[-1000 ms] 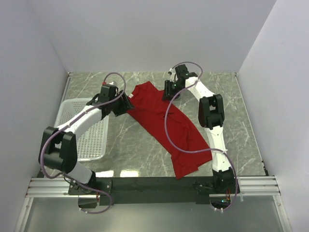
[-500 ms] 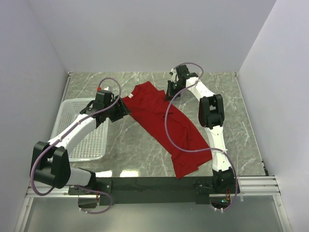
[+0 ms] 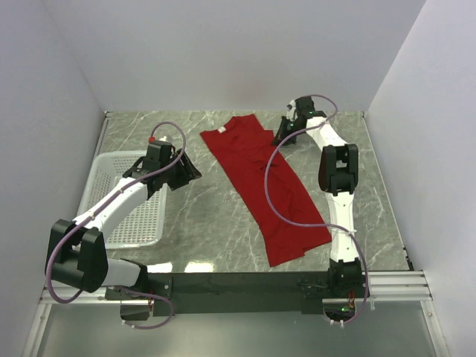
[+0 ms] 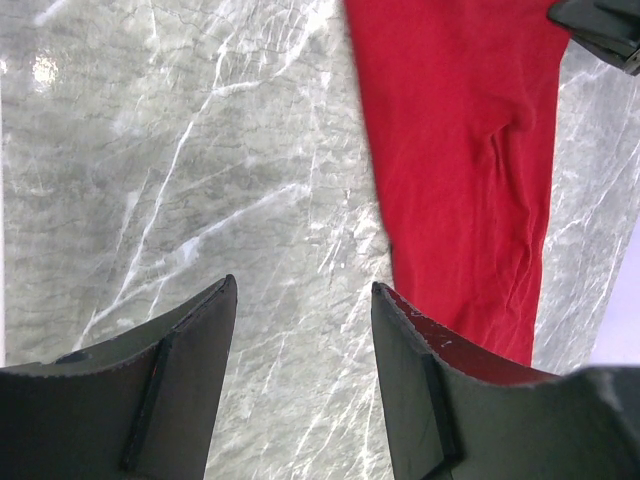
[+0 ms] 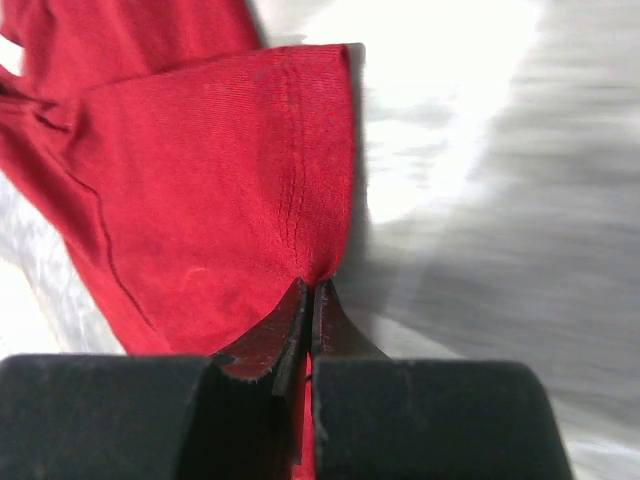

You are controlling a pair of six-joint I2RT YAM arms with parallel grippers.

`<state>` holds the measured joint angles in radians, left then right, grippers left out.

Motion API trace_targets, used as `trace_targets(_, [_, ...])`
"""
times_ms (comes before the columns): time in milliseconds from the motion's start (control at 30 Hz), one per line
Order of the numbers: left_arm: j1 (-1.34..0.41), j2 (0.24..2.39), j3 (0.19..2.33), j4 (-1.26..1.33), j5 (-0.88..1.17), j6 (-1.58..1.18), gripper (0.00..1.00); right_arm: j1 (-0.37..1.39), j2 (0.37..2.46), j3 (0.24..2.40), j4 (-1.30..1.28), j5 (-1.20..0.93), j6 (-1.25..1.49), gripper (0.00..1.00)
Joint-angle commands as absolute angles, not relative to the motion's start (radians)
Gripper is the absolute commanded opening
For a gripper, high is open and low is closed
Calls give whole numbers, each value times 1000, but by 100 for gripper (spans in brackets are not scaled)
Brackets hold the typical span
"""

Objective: Fold and stack the t-shirts
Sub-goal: Fold the tshirt

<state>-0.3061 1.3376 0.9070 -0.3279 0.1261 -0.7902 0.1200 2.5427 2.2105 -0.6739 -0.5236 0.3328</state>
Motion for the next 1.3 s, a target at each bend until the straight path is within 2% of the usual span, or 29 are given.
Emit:
trace_targets(0, [-304,1330,904,-298,121,-802,62,74,2464,2180,-608,-460,386,0])
trace_targets(433, [-307,1393,923,-255,175,-811,62,28,2401,2080,-560,-443,427,2])
trace_targets(467, [-308,1394,925,-255,176,-811,62,28,2398,2080,-561,-452,419,6])
trace_targets(500, [-313,1396,928,-252,178,-807,62,28,2393,2083,-561,-453,401,16])
trace_targets(600, [-321,1390,922,-239,189,-808,62,23,2365,2086,-577,-440,359,31])
trace_targets(633, [-327,1382,913,-232,192,-813,62,20,2349,2085,-586,-436,348,41])
trace_targets(700, [-334,1378,896,-215,202,-818,62,9,2333,2080,-597,-423,316,52])
trace_targets(733, [-337,1371,891,-210,207,-819,62,5,2313,2076,-603,-422,304,55])
trace_targets(800, [-347,1365,876,-193,210,-825,62,5,2290,2062,-614,-423,264,59])
trace_targets(1000, [-365,1348,827,-123,233,-851,62,-37,2127,1938,-655,-479,89,63])
trace_targets(1267, [-406,1390,819,-40,252,-876,62,-38,1905,1741,-712,-546,-178,63])
